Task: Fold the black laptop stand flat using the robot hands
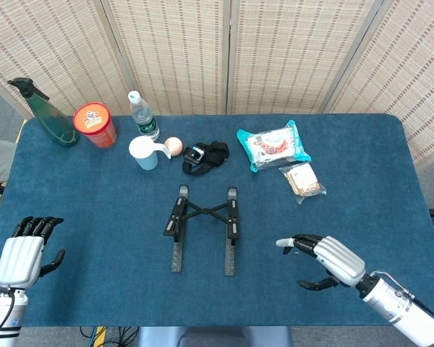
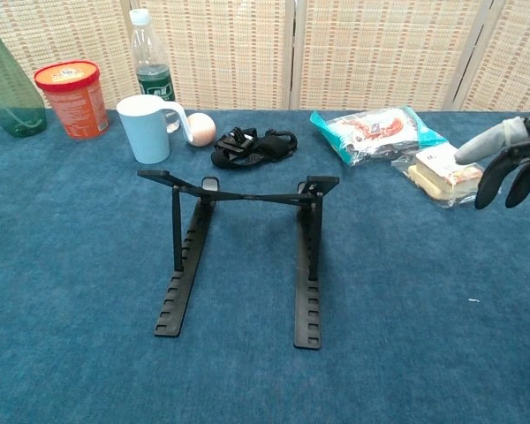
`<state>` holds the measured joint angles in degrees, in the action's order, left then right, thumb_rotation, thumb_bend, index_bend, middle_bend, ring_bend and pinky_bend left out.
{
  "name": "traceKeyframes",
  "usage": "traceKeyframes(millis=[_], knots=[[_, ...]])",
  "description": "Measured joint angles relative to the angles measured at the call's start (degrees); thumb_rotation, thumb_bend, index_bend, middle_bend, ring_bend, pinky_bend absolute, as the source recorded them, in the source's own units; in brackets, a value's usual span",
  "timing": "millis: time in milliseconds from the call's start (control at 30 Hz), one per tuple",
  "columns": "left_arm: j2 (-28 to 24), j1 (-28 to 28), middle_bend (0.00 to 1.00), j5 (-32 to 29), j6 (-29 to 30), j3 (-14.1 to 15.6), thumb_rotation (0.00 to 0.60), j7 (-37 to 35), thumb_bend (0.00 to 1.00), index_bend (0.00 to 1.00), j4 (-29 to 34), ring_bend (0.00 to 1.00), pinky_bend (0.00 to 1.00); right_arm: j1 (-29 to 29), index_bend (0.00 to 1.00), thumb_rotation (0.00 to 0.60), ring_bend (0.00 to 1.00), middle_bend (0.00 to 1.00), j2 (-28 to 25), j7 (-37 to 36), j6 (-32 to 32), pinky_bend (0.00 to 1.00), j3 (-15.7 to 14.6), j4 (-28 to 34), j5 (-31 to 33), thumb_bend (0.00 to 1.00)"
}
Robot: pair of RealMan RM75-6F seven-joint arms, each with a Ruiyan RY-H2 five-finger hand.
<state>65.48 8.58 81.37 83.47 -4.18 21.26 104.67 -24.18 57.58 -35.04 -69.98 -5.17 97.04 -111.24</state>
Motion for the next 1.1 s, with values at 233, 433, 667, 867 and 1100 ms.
traceKeyframes(millis=[233,433,667,867,1100], knots=[[-0.2,-0.2,0.23,-0.8,0.3,-0.2,0.6,0.4,0.26,0.21,0.5,0.19,0.12,-4.9,0.22,0.6,0.24,0.38,2.0,-2.1,4.9,0.33,-1.1,-1.8,-0.9,0.16],[0.1,0.1,0.23,0.2,0.4,-0.1,0.6,-0.3,0.26,0.21,0.1,0.19,0.12,-9.3,0.22,0.6,0.25,0.36,4.7,-3.0,9.0,0.33,-1.6,-2.7,-1.2,0.16],[0.1,0.3,0.23,1.3,0.0,0.5,0.6,-0.9,0.26,0.21,-0.2,0.19,0.12,-14.5,0.2,0.6,0.21,0.31,8.7,-2.9,13.9,0.33,-1.5,-3.6,-0.9,0.16],[0.2,0.5,0.23,1.6,-0.4,0.7,0.6,-1.3,0.26,0.21,-0.4,0.19,0.12,-18.6,0.15,0.6,0.17,0.27,12.4,-2.1,17.3,0.31,-0.2,-5.0,1.2,0.16],[0.4,0.8,0.23,2.1,-0.8,0.9,0.6,-1.8,0.26,0.21,-0.9,0.19,0.12,-22.0,0.1,0.6,0.14,0.25,16.0,-1.2,19.3,0.28,2.2,-7.5,5.1,0.16]])
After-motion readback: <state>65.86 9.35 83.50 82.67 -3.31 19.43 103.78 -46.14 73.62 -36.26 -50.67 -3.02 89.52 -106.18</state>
